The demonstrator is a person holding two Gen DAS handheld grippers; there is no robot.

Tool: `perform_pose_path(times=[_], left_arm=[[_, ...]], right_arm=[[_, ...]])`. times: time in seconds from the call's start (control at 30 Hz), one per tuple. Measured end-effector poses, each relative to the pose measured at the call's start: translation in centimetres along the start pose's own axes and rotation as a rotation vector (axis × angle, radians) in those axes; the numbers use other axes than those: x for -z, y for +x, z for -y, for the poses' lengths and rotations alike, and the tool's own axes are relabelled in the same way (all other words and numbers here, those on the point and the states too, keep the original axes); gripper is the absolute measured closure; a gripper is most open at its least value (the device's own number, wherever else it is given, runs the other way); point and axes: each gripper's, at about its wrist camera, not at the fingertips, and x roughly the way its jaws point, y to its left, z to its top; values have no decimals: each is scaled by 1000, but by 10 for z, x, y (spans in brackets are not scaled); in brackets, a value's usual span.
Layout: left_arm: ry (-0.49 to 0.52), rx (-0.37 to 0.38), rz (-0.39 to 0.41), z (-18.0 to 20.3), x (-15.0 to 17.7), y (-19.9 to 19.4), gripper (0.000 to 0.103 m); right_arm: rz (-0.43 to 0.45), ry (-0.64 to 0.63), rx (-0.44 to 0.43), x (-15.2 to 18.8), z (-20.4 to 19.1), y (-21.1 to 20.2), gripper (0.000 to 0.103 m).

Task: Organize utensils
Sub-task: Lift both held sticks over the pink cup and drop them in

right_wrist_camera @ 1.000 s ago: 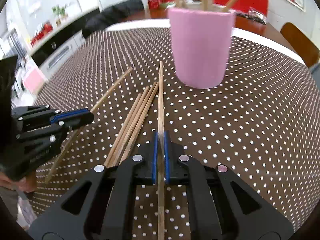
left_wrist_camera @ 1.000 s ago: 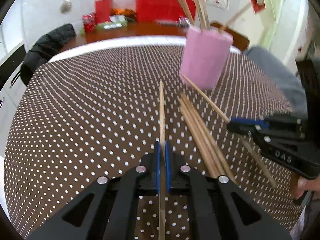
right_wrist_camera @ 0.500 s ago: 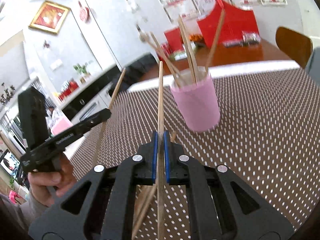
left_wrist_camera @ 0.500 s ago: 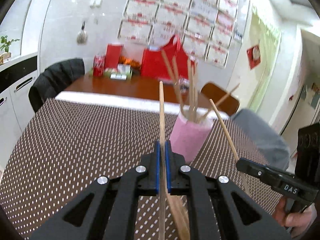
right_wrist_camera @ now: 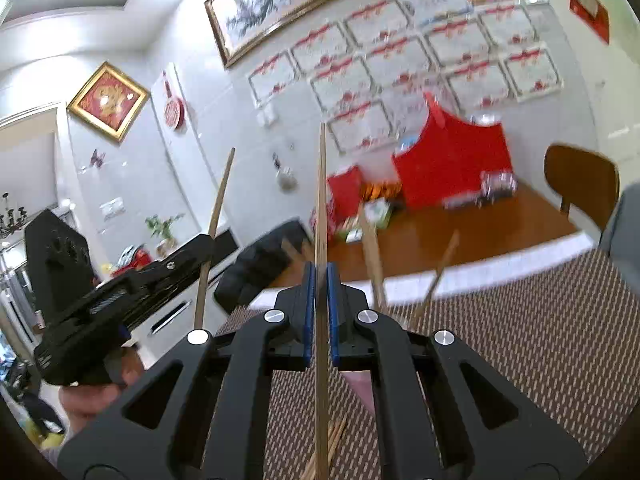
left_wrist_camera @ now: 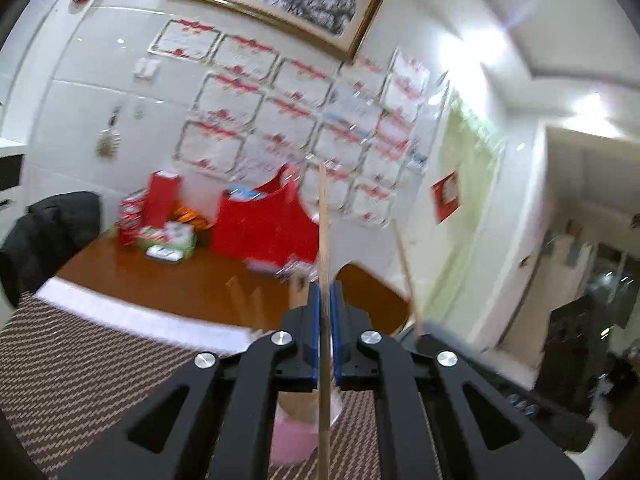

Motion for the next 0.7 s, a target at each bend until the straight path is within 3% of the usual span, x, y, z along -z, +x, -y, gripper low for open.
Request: perform_pose_path(times=[0.1,0.27,0.7], left_arm=[[-12,58,53,2,-15,19,98],[-3,94,112,4,-20,49,98],[-34,19,103,-22,16,114,98]], right_arm=[[60,-7,22,-18,0,13,97],[123,-8,50,-33,5,40,97],[120,-10,83,-21,29,89,97]])
